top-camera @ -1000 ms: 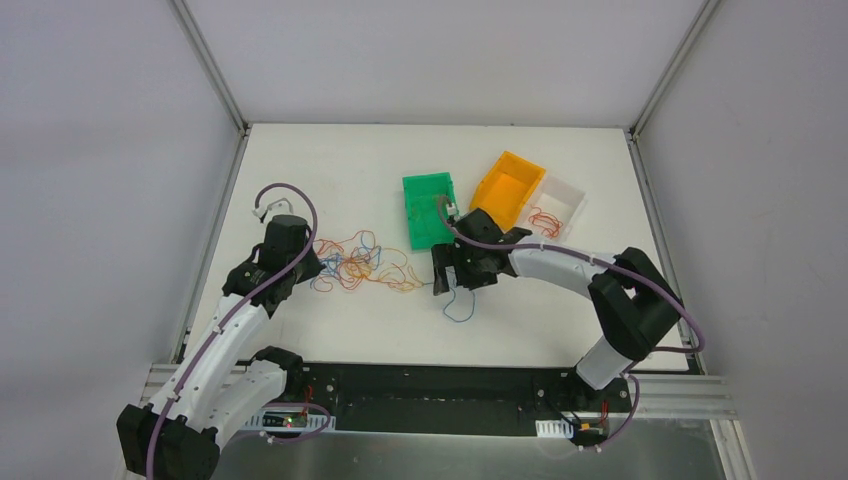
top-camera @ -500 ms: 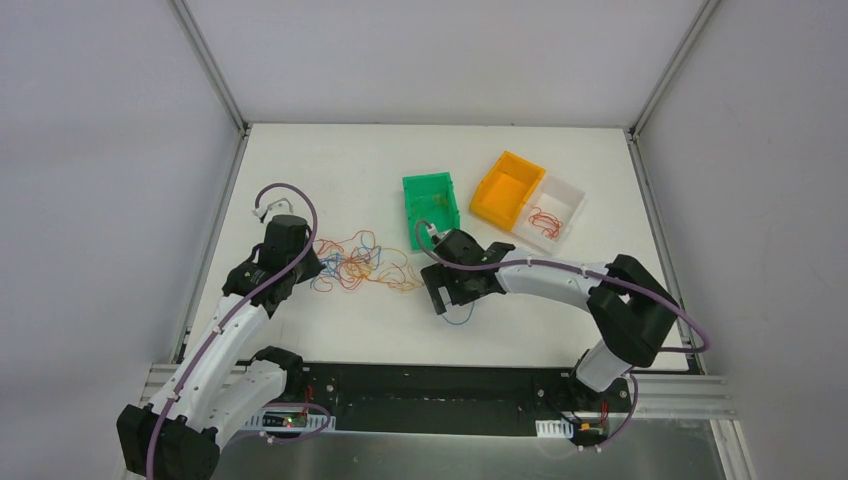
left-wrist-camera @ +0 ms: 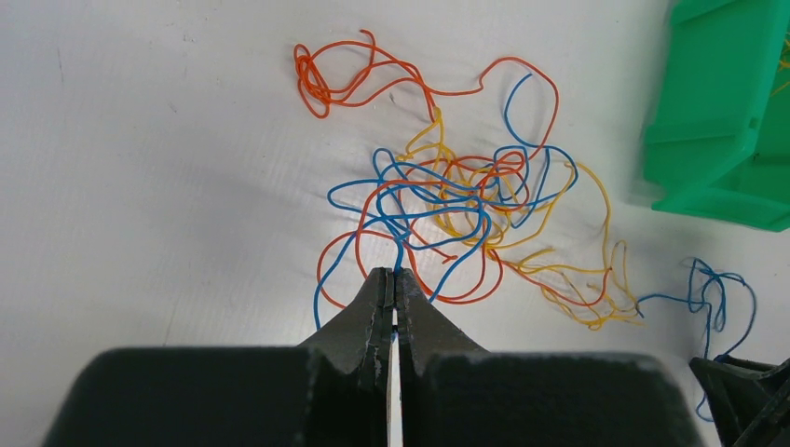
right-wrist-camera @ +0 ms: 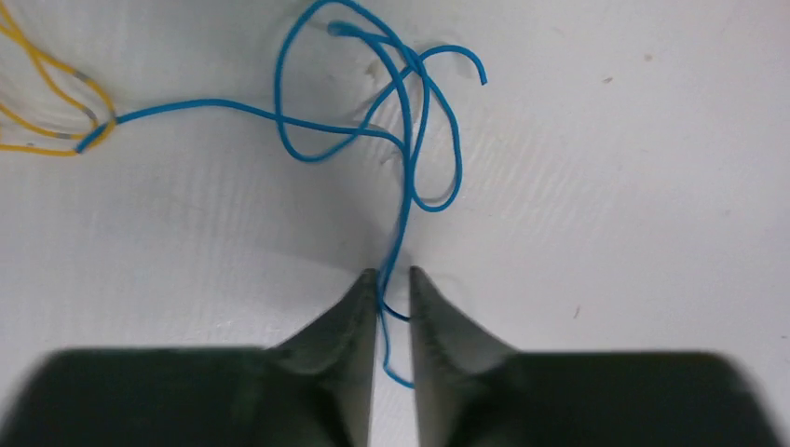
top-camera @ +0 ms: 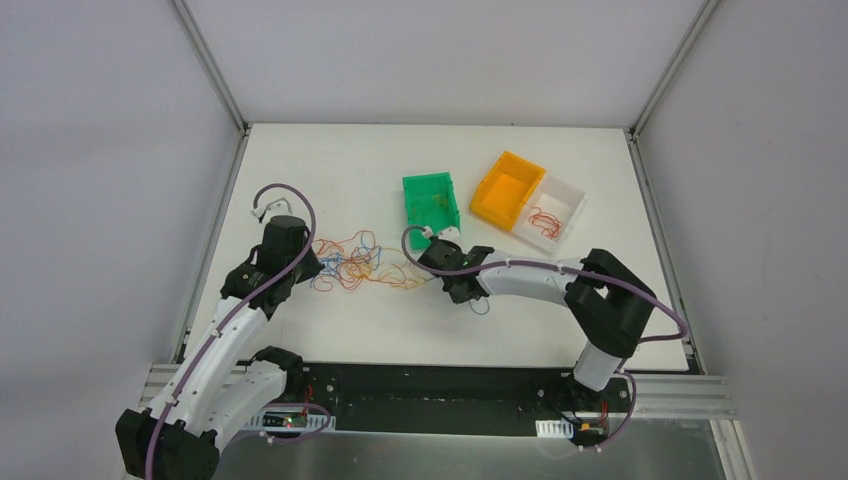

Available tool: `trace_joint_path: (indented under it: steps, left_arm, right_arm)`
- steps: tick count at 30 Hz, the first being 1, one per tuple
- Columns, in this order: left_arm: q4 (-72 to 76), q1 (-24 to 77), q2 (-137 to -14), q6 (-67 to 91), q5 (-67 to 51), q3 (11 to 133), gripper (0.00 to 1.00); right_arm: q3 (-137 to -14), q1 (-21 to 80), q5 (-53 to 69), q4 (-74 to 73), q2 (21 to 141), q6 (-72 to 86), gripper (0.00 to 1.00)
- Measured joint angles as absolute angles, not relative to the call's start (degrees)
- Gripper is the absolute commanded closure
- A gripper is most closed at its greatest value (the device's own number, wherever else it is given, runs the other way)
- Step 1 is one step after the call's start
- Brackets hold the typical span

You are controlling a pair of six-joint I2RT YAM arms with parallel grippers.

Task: Untangle the cables

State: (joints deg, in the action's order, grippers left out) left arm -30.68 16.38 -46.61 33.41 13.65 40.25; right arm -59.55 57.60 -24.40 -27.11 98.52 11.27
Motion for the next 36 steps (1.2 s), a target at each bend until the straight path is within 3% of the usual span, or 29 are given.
trace_joint_path:
  steps: [2, 12, 20, 26, 36]
  left_arm:
    - [-30.7, 16.4, -46.5, 33.4, 13.6, 40.2, 1.00]
    - [-30.7, 16.4, -45.1, 33.4, 14.1, 40.2, 1.00]
    - [-30.7, 16.4, -44.5, 33.4, 14.1, 40.2, 1.00]
    - [-30.7, 16.4, -44.6, 33.4, 14.0, 40.2, 1.00]
    - [-30.7, 16.4, -44.9, 33.4, 14.0, 40.2, 1.00]
  right_arm:
    - [-59.5, 57.2, -25.7, -27.7, 99.0, 11.6, 1.00]
    - [-59.4, 51.1, -34.4, -32.3, 98.0, 15.7, 1.00]
    - [-59.4, 42.3, -37.9, -35.6, 87.6, 15.9, 1.00]
    - [-63.8, 38.3, -35.4, -37.6, 81.6, 14.6, 1.00]
    - [-80.2, 31.9, -20.7, -37.4, 83.3, 13.5, 1.00]
